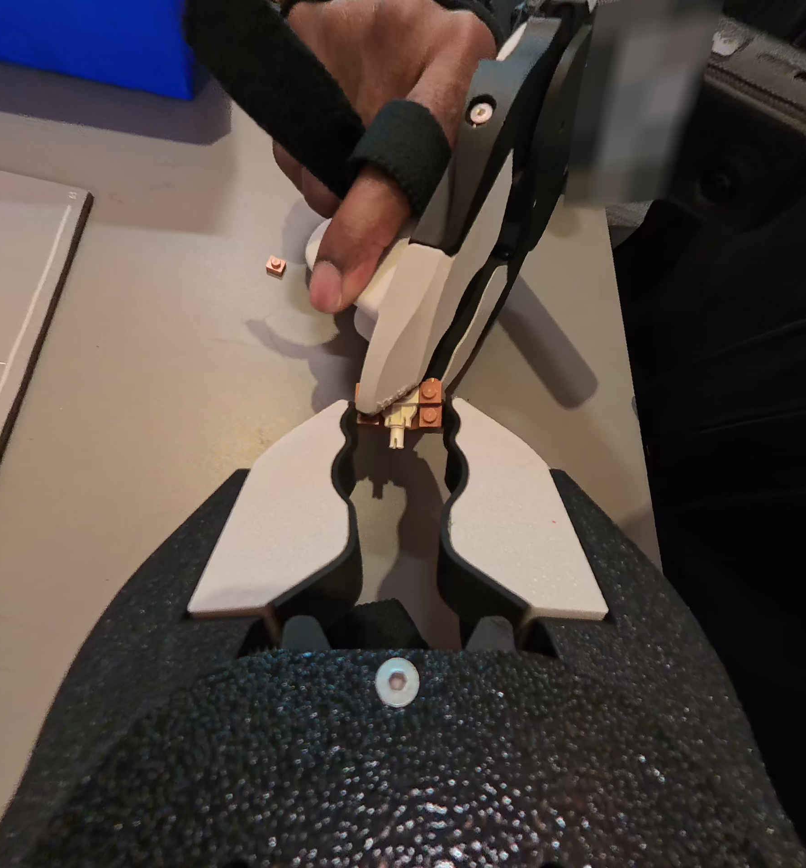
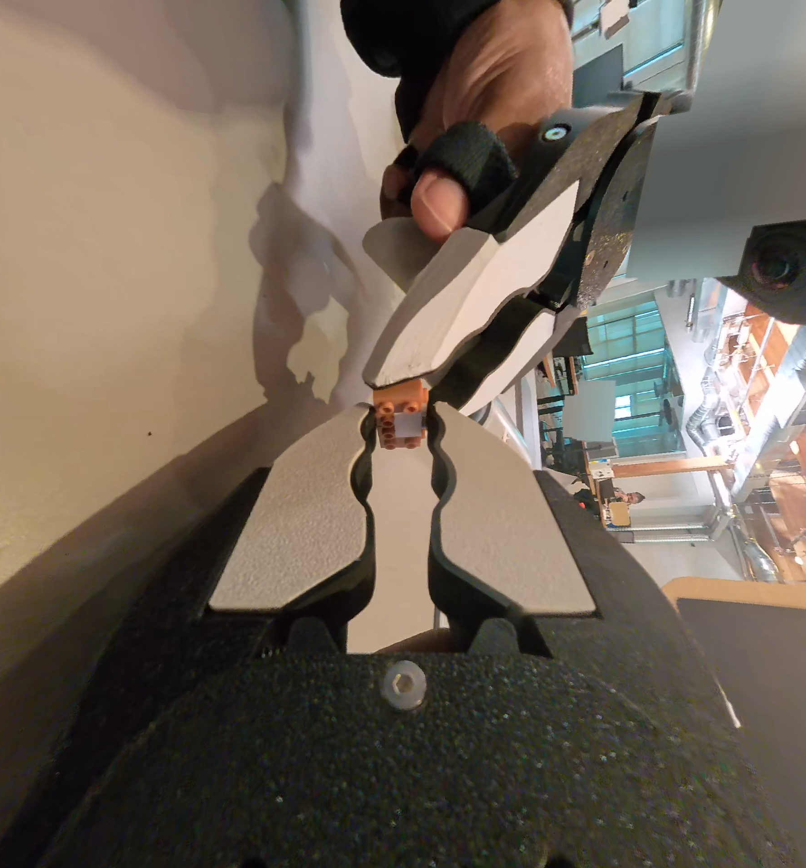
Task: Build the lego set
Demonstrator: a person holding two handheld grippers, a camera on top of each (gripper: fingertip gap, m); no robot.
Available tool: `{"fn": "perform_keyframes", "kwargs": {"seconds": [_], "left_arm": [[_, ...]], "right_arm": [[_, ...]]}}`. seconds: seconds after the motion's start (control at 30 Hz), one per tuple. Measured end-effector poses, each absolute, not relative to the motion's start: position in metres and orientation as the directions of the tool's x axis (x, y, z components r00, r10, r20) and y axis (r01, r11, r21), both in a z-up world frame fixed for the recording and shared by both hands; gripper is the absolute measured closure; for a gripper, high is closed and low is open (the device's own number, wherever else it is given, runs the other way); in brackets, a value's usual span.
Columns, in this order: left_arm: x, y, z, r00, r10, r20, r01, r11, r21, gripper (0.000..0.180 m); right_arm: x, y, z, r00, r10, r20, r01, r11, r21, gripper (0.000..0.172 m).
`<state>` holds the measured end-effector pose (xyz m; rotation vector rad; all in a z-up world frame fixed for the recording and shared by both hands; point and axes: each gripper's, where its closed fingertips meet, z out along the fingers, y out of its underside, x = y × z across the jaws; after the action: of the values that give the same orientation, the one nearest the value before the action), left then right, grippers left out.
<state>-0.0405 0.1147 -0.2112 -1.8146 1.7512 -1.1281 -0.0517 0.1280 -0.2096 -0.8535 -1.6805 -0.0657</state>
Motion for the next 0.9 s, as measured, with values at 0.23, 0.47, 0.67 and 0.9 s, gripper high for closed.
{"fn": "perform_keyframes", "kwargs": {"seconds": [0.23, 0.47, 0.67, 0.9], "left_arm": [[-0.040, 0.114, -0.211, -0.088, -0.945, 0.314, -0.649, -0.185, -0.738, 0.146], [-0.039, 0.110, -0.209, -0.103, -0.940, 0.324, -0.643, -0.186, -0.743, 0.146], [-0.037, 0.110, -0.206, -0.116, -0.932, 0.342, -0.617, -0.202, -0.761, 0.146], [-0.035, 0.112, -0.203, -0.117, -0.921, 0.372, -0.585, -0.239, -0.775, 0.138]], "right_arm": [[-0.051, 0.129, -0.210, -0.040, 0.466, 0.884, 0.567, 0.739, -0.364, 0.152], [-0.050, 0.125, -0.208, -0.056, 0.471, 0.880, 0.574, 0.737, -0.358, 0.153], [-0.050, 0.125, -0.205, -0.055, 0.436, 0.898, 0.579, 0.747, -0.327, 0.153], [-0.045, 0.134, -0.183, 0.062, 0.352, 0.934, 0.578, 0.750, -0.322, 0.153]]}}
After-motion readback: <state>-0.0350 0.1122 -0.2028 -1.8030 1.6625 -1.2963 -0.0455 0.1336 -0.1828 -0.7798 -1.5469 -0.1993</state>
